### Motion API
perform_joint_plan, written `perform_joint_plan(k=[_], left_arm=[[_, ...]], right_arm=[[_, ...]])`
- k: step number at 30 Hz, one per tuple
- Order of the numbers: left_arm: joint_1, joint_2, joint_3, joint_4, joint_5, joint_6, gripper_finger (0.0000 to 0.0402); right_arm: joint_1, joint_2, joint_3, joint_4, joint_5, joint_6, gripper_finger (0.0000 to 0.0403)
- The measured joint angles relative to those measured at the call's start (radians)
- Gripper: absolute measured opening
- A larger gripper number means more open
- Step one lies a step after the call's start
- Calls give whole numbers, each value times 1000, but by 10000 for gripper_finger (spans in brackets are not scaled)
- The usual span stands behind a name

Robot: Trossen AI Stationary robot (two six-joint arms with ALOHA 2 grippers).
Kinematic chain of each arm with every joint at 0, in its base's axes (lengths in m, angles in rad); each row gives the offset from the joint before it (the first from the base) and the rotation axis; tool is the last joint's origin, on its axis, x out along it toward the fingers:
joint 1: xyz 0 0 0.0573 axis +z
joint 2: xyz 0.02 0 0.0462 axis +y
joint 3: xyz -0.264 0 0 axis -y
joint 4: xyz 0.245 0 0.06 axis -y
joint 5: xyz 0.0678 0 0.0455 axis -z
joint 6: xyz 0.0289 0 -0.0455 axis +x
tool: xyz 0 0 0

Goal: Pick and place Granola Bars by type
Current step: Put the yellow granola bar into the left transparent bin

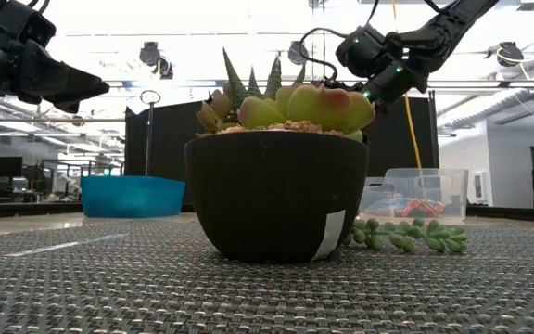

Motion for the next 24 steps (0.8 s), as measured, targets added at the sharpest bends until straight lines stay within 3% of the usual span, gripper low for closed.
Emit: perform_joint_plan(k=[24], left_arm=[[0, 0, 0, -2, 0, 0, 108]], right_arm=[[30, 64, 2, 35, 0, 4, 0]])
